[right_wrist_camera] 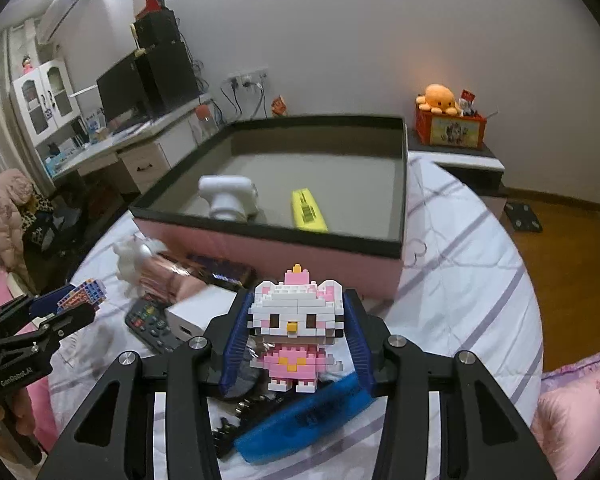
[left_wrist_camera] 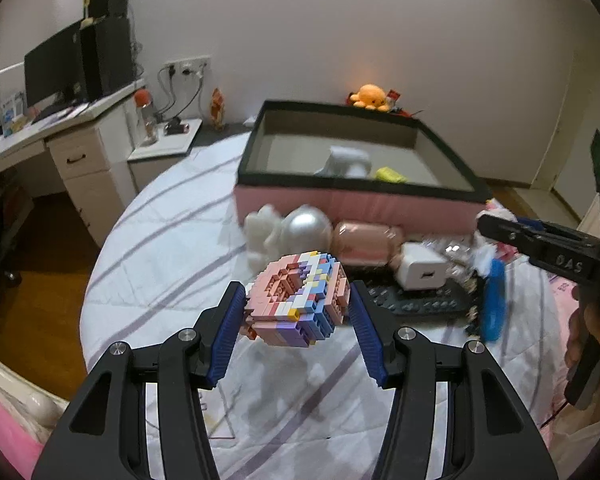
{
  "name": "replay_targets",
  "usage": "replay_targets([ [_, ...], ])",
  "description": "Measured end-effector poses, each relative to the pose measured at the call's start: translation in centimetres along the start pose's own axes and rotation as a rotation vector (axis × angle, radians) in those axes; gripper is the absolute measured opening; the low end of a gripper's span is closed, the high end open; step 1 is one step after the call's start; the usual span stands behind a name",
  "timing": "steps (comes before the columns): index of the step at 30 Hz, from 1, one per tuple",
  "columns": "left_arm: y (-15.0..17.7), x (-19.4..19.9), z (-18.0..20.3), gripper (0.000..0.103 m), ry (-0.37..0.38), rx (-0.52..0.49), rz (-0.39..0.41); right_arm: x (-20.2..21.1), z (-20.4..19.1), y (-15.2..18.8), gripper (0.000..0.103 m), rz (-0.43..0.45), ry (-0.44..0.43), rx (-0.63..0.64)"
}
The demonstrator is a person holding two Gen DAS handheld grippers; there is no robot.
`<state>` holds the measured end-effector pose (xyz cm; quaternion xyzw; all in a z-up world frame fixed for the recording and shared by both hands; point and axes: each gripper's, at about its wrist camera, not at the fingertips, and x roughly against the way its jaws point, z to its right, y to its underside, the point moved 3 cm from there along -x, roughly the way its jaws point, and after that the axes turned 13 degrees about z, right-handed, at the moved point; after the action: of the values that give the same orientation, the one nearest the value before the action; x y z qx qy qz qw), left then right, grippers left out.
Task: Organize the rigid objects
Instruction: 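Carry the donut and Hello Kitty figure into the pink box and release them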
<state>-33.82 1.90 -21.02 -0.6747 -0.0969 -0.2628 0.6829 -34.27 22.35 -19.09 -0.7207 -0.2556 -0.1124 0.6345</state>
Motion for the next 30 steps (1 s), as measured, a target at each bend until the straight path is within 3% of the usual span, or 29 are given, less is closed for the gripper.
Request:
replay_targets([
  [8, -4.3, 0.2, 2.4, 0.054, 0.049, -0.051, 0.068, 0.1, -0.7, -2.3, 0.046, 0.043, -0.014, 0.026],
  [15, -9.0, -2.4, 4.3, 0.054, 0.106, -0.108, 0.093, -1.9, -0.2, -5.1, 0.046, 0.045, -0.014, 0.065],
  [24, -13.3, -9.9, 4.5, 0.054, 0.103, -0.182, 0.018, -6.8, 1.3, -8.2, 0.046, 0.005, 0.001, 0.104],
  [30, -13.5, -15.1, 2.9, 0.054, 0.050, -0.180, -0.061, -11.3, 2.7, -9.0, 0.046, -0.068, 0.030, 0.132],
])
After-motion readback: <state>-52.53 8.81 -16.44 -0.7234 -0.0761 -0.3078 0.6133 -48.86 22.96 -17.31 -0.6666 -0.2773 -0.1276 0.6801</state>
